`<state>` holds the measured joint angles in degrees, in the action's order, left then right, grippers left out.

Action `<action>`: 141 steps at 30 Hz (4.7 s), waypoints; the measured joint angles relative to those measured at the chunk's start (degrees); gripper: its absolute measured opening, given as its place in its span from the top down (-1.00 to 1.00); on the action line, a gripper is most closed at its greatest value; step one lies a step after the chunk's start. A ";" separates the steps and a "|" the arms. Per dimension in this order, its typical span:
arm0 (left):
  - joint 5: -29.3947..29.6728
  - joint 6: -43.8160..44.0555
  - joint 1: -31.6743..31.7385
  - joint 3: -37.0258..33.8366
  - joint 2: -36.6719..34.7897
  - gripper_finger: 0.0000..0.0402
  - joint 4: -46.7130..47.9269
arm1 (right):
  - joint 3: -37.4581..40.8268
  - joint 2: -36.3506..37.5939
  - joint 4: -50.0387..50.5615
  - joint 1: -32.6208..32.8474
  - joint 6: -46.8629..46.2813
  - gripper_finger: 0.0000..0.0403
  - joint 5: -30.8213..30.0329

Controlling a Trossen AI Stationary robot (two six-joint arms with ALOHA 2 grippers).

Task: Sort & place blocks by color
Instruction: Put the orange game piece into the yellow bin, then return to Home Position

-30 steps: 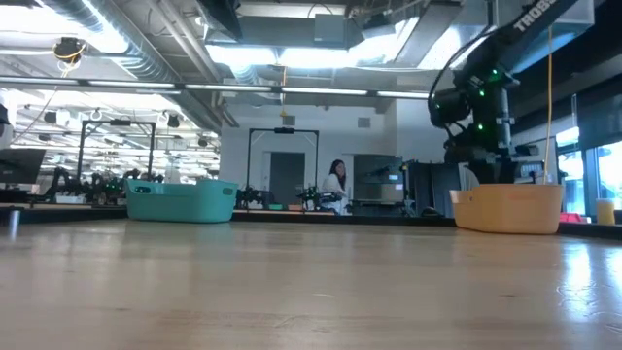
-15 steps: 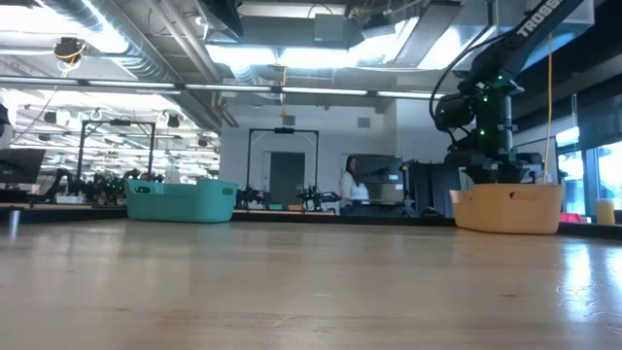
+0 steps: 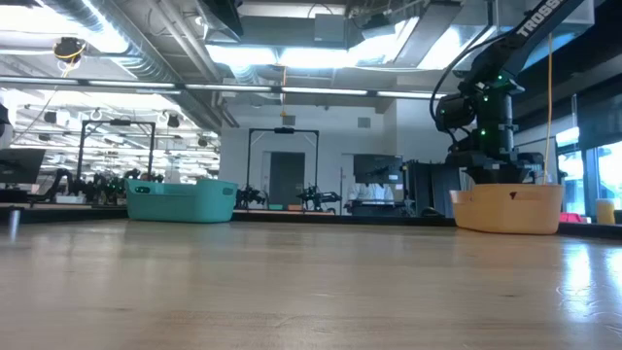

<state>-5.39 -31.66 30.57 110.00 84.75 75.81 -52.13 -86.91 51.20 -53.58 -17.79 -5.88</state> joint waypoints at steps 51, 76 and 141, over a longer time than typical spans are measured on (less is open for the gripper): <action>-7.54 19.58 2.69 -4.87 -35.60 0.16 3.85 | -19.84 51.37 10.11 18.38 26.95 -0.08 31.63; -7.12 26.62 5.80 -9.18 -73.21 0.16 2.61 | -19.72 86.52 16.50 15.56 14.42 -0.08 31.94; -3.10 28.26 7.13 -109.57 -84.28 0.16 -84.81 | 51.77 86.37 -55.42 2.96 6.92 -0.08 51.88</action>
<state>-8.49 -3.40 37.69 0.43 0.47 -9.00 -0.36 -0.54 -4.22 -50.62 -10.87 46.00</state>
